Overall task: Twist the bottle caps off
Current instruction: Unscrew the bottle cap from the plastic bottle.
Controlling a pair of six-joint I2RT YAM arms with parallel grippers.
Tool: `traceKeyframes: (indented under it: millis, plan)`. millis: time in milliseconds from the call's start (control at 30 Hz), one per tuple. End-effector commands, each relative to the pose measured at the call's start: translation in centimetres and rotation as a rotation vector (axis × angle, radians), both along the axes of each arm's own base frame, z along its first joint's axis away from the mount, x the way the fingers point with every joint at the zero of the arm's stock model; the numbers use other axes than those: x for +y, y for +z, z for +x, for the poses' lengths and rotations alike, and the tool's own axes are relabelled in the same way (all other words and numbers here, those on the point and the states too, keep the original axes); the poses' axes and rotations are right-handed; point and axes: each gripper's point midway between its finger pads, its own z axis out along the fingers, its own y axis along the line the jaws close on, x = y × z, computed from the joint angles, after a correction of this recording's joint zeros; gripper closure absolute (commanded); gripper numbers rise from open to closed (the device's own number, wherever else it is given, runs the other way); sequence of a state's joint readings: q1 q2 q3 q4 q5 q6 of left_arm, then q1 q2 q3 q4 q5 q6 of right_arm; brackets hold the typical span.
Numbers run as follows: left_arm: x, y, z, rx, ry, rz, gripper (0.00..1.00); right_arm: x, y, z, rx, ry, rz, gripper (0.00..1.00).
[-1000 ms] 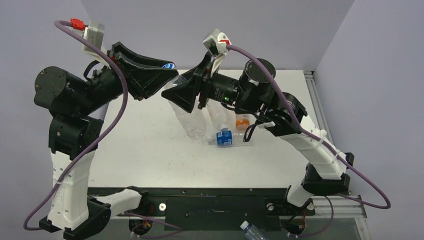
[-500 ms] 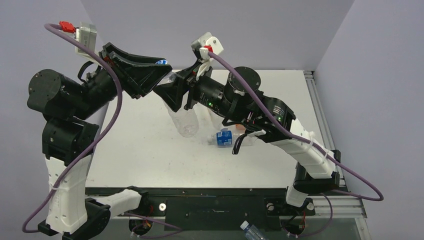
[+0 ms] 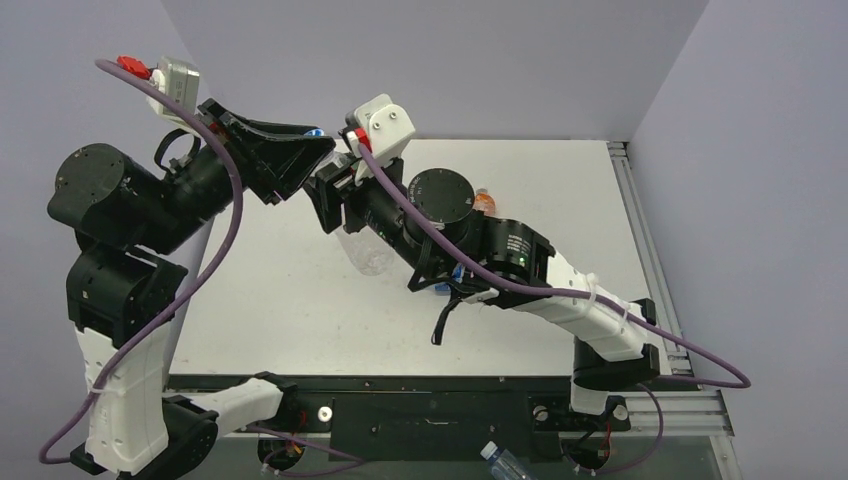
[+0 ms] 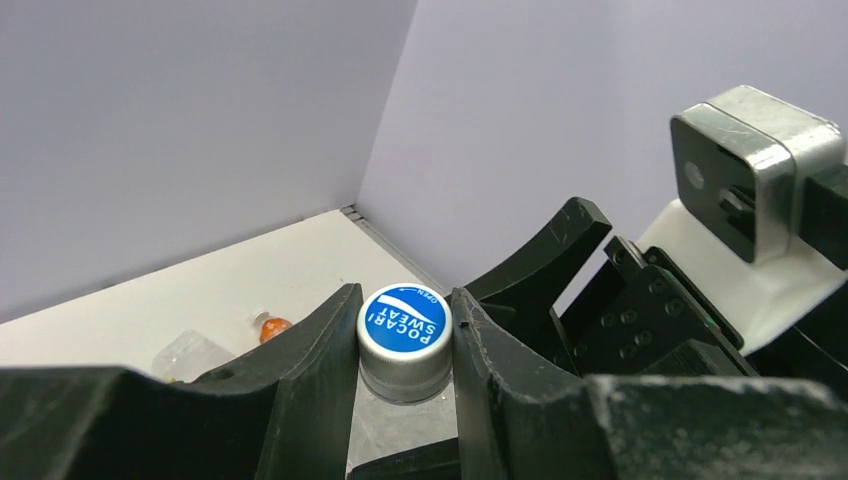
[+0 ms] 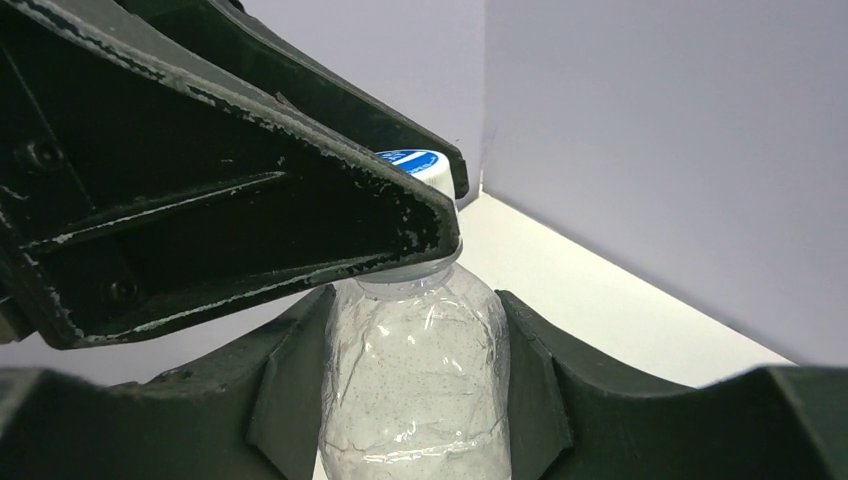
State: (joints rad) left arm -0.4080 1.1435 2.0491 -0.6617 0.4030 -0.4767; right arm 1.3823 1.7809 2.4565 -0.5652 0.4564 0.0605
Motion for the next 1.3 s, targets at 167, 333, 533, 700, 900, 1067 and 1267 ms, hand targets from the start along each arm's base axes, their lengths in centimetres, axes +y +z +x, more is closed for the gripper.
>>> traceKeyframes:
  millis: [167,333,533,700,900,1067,1267]
  plan:
    - [3.7,1.8,4.1,-0.062,0.294,-0.036,1.0,0.6,-2.1,0.7,0.01,-0.13,-0.026,1.0]
    - [2.0,3.0,1.8,-0.151,0.152,-0.083,0.06,-0.5,-1.4,0.9,0.035,-0.035,0.051,1.0]
    - [1.2,3.5,-1.8,-0.249,0.017,-0.114,0.03,-4.5,-0.8,-0.6,-0.001,0.284,0.239,1.0]
    - [-0.9,1.0,-4.1,-0.262,-0.169,-0.029,0.03,-8.2,1.9,-4.1,-0.203,0.421,0.342,1.0]
    - [-2.9,-2.4,-6.8,-0.281,-0.401,0.06,0.03,-10.1,3.3,-6.2,-0.304,0.5,0.378,1.0]
    - [-4.1,-5.8,-7.5,-0.271,-0.537,0.091,0.03,-10.1,3.8,-7.8,-0.375,0.558,0.393,1.0]
    - [-4.8,-6.2,-8.2,-0.271,-0.618,0.09,0.03,-8.3,4.0,-9.0,-0.423,0.593,0.368,1.0]
